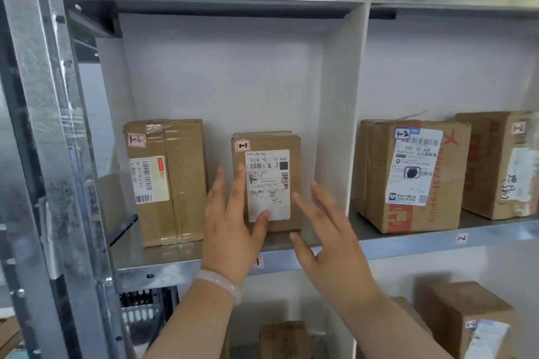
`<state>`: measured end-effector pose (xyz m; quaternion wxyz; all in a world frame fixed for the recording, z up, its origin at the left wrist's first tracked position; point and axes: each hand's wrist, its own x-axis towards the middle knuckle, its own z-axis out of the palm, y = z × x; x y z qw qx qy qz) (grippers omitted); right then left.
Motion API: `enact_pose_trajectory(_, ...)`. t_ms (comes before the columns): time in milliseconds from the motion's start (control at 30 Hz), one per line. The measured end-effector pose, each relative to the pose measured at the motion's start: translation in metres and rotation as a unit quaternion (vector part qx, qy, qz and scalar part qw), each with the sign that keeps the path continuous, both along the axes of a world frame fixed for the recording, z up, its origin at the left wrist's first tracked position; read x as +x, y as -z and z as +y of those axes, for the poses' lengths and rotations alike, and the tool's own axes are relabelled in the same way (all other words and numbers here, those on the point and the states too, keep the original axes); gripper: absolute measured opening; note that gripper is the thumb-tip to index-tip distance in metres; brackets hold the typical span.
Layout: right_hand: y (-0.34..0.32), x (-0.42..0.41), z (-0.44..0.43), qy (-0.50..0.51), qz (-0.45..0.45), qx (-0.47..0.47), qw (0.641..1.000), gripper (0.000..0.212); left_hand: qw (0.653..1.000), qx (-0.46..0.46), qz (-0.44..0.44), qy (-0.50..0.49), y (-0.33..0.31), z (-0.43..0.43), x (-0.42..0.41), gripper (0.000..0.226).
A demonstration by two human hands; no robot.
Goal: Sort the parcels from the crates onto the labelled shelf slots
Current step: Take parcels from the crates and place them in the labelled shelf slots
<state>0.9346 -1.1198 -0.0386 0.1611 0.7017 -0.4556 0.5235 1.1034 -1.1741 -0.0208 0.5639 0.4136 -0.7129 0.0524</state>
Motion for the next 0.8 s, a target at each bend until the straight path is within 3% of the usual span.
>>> enact_pose_trajectory(133,-0.005,-0.036,0.027,0.042,-0.013,-0.068,0.997,0.055,0.996,-0.093,-0.012,-0.009,-0.003,0.020,-0.030,0.081)
enact_pose_trajectory(300,-0.007,-0.109,0.046,0.073,-0.086,-0.082,0.990,0.060,0.988,-0.133,-0.054,0.061,-0.003,0.050,-0.104,0.070)
enact_pose_trajectory(467,-0.004,-0.172,0.047,0.106,-0.093,-0.082,0.987,0.072,0.980,-0.127,-0.099,0.115,0.000,0.064,-0.178,0.066)
enact_pose_trajectory(667,-0.008,-0.233,0.024,0.130,-0.054,-0.024,0.990,0.078,0.995,-0.073,-0.032,0.055,0.002,0.046,-0.230,0.084)
enact_pose_trajectory(800,-0.010,-0.252,0.007,0.072,-0.024,0.017,0.997,0.086,0.999,-0.027,-0.013,0.042,0.006,0.030,-0.243,0.094)
